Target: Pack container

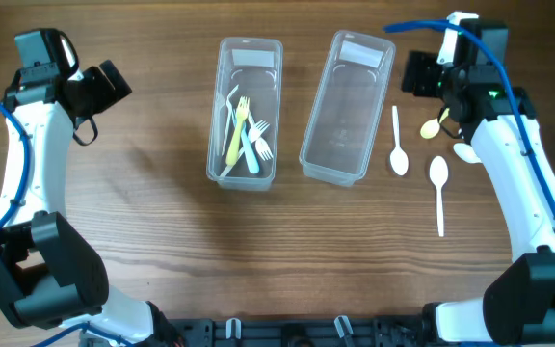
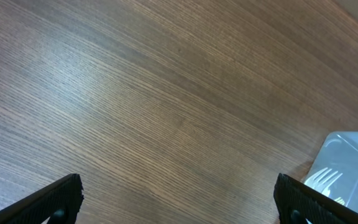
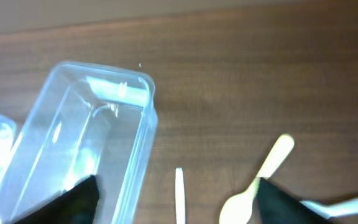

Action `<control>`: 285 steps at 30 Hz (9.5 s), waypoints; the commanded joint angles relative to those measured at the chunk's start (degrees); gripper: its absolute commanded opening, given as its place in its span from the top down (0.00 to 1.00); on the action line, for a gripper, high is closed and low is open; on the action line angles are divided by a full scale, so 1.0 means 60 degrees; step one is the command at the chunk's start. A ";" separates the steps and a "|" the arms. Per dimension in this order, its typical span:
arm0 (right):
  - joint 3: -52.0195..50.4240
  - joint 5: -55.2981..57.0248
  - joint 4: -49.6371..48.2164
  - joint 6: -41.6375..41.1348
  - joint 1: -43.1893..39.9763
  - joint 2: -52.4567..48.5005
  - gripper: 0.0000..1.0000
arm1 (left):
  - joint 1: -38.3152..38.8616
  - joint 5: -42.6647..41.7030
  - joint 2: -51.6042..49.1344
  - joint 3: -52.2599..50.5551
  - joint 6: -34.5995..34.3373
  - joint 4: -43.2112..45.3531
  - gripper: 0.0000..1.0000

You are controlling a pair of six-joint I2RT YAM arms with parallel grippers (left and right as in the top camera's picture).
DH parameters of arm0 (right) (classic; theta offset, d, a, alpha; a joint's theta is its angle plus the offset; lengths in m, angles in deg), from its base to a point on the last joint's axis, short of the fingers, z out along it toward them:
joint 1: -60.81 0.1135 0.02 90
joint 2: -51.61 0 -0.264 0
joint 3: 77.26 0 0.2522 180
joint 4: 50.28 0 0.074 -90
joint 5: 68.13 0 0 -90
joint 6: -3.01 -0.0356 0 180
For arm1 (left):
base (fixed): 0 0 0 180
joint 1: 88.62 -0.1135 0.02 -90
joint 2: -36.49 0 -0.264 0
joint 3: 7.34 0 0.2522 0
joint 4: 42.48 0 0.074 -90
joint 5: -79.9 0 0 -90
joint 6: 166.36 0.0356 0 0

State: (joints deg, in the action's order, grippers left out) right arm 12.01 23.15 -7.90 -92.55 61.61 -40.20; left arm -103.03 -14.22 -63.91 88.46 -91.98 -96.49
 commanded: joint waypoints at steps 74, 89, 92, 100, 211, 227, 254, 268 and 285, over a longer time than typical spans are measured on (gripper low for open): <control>0.0091 -0.0987 0.1464 -0.0313 -0.0550 -0.2535 0.96 | -0.0055 0.0025 0.0178 0.0007 -0.0080 0.0018 0.00; 0.0000 -0.2696 -0.0146 -0.1359 0.1960 -0.1410 0.88 | -0.0055 0.0025 0.0178 0.0007 -0.0080 0.0018 0.00; 0.0018 -0.2361 -0.0430 -0.1326 0.1949 -0.1468 0.33 | -0.0055 0.0025 0.0178 0.0007 -0.0080 0.0018 0.00; 0.0113 0.1009 0.1490 -0.2448 -0.0812 -0.0098 0.23 | -0.0055 0.0025 0.0178 0.0007 -0.0080 0.0018 0.00; -0.4182 0.0299 0.1308 0.1399 -0.1461 -0.1188 0.96 | -0.0058 0.0025 0.0178 0.0007 -0.0080 0.0018 0.00; 0.1082 -0.2524 0.0193 -0.1104 0.1239 -0.1100 0.96 | -0.0055 0.0025 0.0178 0.0007 -0.0080 0.0018 0.00; 0.1224 0.2342 0.0925 -0.4375 -0.2688 -0.1672 0.33 | -0.0055 0.0025 0.0178 0.0007 -0.0080 0.0018 0.00; 0.1224 0.1960 0.1406 -1.0845 -0.3020 -0.4441 0.35 | -0.0058 0.0025 0.0178 0.0007 -0.0080 0.0018 0.00; 0.1224 0.1384 0.1337 -0.9817 -0.3523 -0.5238 0.74 | -0.0055 0.0025 0.0178 0.0007 -0.0080 0.0018 0.00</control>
State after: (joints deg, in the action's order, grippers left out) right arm 19.29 33.44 0.10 -151.48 40.60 -69.23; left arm -103.03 -14.22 -63.91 88.46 -91.98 -96.54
